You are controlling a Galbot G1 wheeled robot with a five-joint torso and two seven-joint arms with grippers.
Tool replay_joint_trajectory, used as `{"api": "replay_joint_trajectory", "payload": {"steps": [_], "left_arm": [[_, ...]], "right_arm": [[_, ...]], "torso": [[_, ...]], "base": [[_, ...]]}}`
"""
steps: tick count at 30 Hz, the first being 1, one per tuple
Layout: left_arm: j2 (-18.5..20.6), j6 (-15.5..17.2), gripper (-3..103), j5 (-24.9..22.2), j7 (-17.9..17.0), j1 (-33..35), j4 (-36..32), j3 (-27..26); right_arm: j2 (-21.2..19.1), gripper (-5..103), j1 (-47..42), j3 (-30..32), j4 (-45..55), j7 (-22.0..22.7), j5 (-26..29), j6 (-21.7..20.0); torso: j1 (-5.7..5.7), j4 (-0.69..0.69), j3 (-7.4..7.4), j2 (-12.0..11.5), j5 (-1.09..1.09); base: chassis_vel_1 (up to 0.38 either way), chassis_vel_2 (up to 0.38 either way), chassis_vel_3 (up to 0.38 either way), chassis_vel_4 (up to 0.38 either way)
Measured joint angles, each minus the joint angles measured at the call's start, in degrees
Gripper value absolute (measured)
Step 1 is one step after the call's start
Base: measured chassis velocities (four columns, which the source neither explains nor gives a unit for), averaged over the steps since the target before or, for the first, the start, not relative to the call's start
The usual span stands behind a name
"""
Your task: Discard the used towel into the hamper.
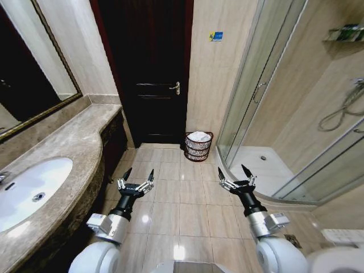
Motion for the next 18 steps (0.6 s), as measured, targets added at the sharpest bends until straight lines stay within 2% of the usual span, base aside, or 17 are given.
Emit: {"api": "replay_joint_trajectory", "payload": {"steps": [18], "left_arm": [[0.0,0.0,97,0.0,0.0,0.0,0.0,0.0]], "right_arm": [[0.0,100,0.0,0.0,0.0,0.0,0.0,0.0]], "torso": [[0.0,0.0,0.0,0.0,0.0]], "base": [[0.0,0.0,0.0,0.0]]}}
